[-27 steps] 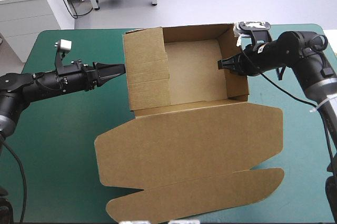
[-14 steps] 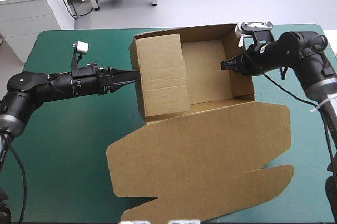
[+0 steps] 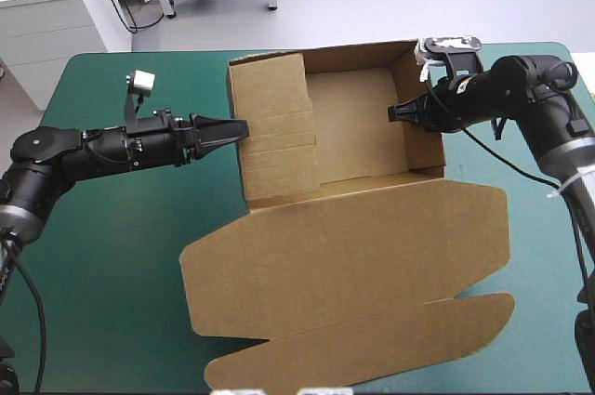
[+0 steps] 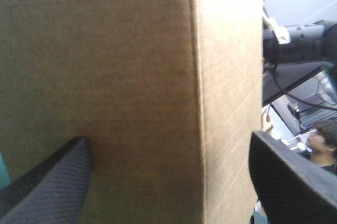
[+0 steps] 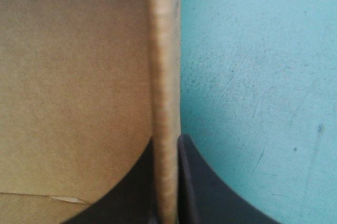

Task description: Fold the box

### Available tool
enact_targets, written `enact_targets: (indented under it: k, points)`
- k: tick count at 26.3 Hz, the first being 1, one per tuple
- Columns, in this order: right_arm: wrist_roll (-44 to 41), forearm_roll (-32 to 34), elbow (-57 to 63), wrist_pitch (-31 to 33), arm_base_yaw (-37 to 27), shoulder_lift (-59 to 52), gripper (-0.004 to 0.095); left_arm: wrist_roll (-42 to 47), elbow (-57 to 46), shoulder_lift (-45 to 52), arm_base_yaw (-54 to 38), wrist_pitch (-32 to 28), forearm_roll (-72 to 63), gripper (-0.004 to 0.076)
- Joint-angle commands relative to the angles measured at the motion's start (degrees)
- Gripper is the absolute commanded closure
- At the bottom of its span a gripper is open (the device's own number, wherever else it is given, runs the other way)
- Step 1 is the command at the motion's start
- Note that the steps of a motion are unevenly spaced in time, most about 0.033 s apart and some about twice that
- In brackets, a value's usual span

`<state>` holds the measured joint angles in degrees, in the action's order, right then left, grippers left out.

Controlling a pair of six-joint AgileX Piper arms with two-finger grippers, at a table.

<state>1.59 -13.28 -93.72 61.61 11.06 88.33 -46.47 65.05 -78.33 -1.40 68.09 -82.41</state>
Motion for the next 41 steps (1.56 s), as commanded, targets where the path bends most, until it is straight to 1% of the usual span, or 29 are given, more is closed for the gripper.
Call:
enact_targets:
  k: [1,4,7,9,12,13,16,19,21,26,28,29,30,31,32,33,37,41]
  points:
    - [-0.6,-2.8,-1.6,-2.9,0.0,-2.4,0.0906,3.9,1.8,1.8,0.8,4.6,1.1,0.0143]
    - [-1.6,-2.3,-1.6,-3.4,0.7,-2.4,0.0904,6.6,1.8,2.2,1.7,0.9,3.7,0.0143]
    - [-3.9,1.9,-1.6,-4.2,3.4,-2.4,0.0904,11.5,2.8,2.9,4.5,-4.6,10.5,0.0143]
    - [-7.0,6.7,-1.6,-4.7,6.4,-2.4,0.0904,17.2,4.3,3.3,7.6,-8.5,19.1,0.0143]
    - [-10.9,11.9,-1.6,-5.0,10.1,-2.4,0.0904,28.2,7.6,3.4,12.3,-14.6,32.2,0.0143]
    - [-12.1,13.3,-1.6,-5.0,11.2,-2.4,0.0904,32.0,8.8,3.4,14.2,-16.1,37.4,0.0143]
    - [-14.7,14.6,-1.6,-5.3,13.4,-2.4,0.0904,41.5,10.1,3.4,17.6,-20.1,48.3,0.0143]
    - [-15.4,14.6,-1.6,-6.4,14.9,-2.4,0.0904,49.5,10.2,3.3,19.5,-22.9,56.0,0.0143]
    - [-15.9,14.6,-1.6,-6.8,15.7,-2.4,0.0905,52.5,9.8,3.3,19.8,-24.6,58.7,0.0143]
    - [-16.1,14.5,-1.6,-7.0,16.0,-2.4,0.0904,53.6,9.8,3.3,19.8,-24.7,60.2,0.0143]
    - [-16.1,14.5,-1.6,-6.6,16.0,-2.4,0.0904,53.6,9.8,2.7,19.8,-23.4,61.0,0.0183]
    - [-16.1,14.5,-1.6,-6.6,16.0,-2.4,0.0904,53.6,9.8,2.4,19.8,-22.9,61.0,0.0219]
    - [-16.2,14.5,-1.6,-6.6,16.0,-2.4,0.0904,53.6,9.8,2.0,19.8,-22.9,61.0,0.0274]
    - [-16.4,14.4,-1.6,-6.6,16.0,-2.4,0.0905,53.6,9.8,1.4,19.8,-23.4,60.9,0.0440]
    - [-16.4,14.4,-1.6,-6.5,16.0,-2.4,0.0905,53.6,9.8,1.1,19.8,-24.0,60.9,0.0566]
    - [-16.4,14.4,-1.6,-6.2,16.0,-2.4,0.0905,53.2,9.8,1.1,19.8,-25.1,61.0,0.0724]
    - [-16.9,14.4,-1.6,-5.4,16.0,-2.4,0.0905,53.2,9.8,1.1,19.8,-25.0,61.8,0.0732]
    - [-17.3,13.3,-1.6,-2.9,16.0,-2.4,0.0905,54.2,10.3,0.4,23.1,-24.2,68.2,0.0733]
